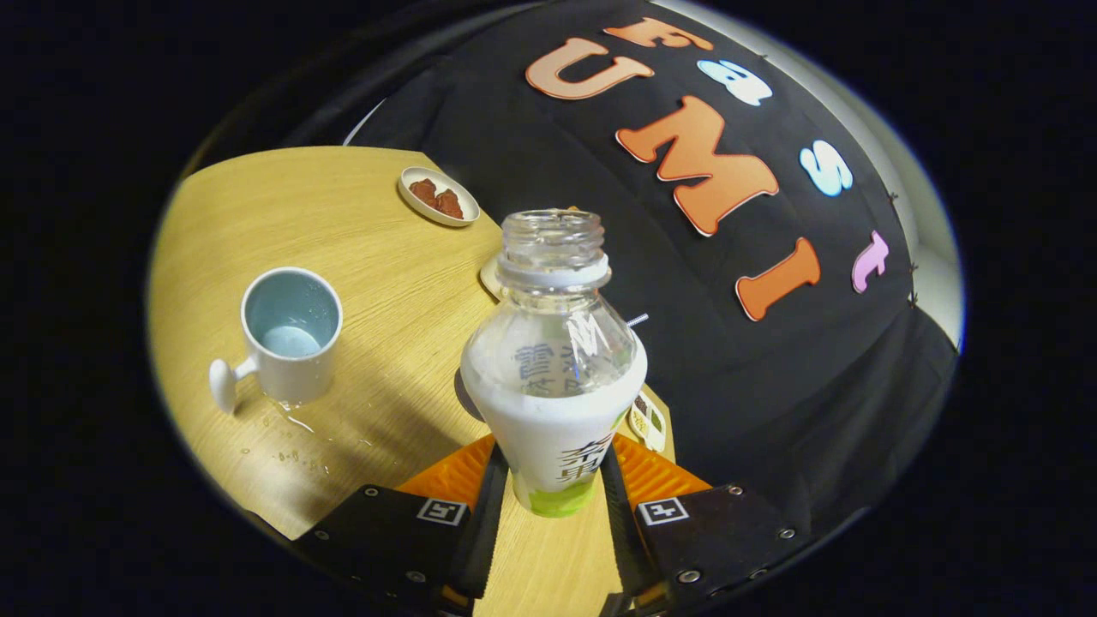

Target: Take the bottle from table, then pour the juice into the cup, finally place the bottle on the coaster

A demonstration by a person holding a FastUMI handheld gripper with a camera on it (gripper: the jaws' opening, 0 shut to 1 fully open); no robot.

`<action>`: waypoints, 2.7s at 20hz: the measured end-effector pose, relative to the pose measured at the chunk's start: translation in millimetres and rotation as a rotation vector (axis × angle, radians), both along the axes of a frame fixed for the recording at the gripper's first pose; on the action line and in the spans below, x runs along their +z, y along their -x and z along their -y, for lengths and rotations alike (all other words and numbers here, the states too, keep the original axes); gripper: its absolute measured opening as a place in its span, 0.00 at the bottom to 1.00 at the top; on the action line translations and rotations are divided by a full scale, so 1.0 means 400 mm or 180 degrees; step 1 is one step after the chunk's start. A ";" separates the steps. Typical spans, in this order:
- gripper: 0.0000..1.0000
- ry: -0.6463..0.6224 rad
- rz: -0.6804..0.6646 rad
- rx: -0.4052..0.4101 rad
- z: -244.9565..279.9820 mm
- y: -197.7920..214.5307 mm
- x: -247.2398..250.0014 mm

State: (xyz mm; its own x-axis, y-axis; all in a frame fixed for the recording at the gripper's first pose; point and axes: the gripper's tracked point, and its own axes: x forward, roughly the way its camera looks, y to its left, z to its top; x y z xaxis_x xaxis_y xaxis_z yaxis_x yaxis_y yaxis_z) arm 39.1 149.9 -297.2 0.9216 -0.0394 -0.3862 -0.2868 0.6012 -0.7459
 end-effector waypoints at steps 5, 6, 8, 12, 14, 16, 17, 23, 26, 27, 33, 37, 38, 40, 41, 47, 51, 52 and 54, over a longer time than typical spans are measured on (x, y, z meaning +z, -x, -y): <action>0.58 0.0701 0.0158 0.0248 -0.041 -0.018 0.003; 0.58 0.0830 0.0181 0.0312 -0.051 -0.018 -0.001; 0.58 0.1013 0.0183 0.0391 -0.060 -0.030 -0.011; 0.58 0.1417 0.0257 0.0464 -0.068 -0.051 -0.016; 0.58 0.1582 0.0327 0.0498 -0.070 -0.054 -0.008; 0.58 0.1664 0.0351 0.0502 -0.066 -0.059 0.000; 0.58 0.1714 0.0362 0.0506 -0.065 -0.060 0.003; 0.58 0.2091 0.0498 0.0773 -0.094 -0.065 0.030; 0.58 0.2199 0.0526 0.0906 -0.116 -0.063 0.031; 0.58 0.2228 0.0534 0.0932 -0.121 -0.064 0.032; 0.58 0.2425 0.0583 0.1037 -0.141 -0.071 0.041; 0.58 0.2545 0.0600 0.1111 -0.149 -0.077 0.044; 0.58 0.2563 0.0598 0.1123 -0.150 -0.077 0.042; 0.58 0.2580 0.0597 0.1136 -0.152 -0.078 0.041; 0.58 0.2591 0.0590 0.1143 -0.151 -0.077 0.040; 0.58 0.2679 0.0583 0.1188 -0.149 -0.082 0.039; 0.58 0.2746 0.0592 0.1246 -0.153 -0.084 0.042; 0.58 0.2768 0.0586 0.1259 -0.154 -0.084 0.039; 0.58 0.2802 0.0585 0.1276 -0.154 -0.081 0.040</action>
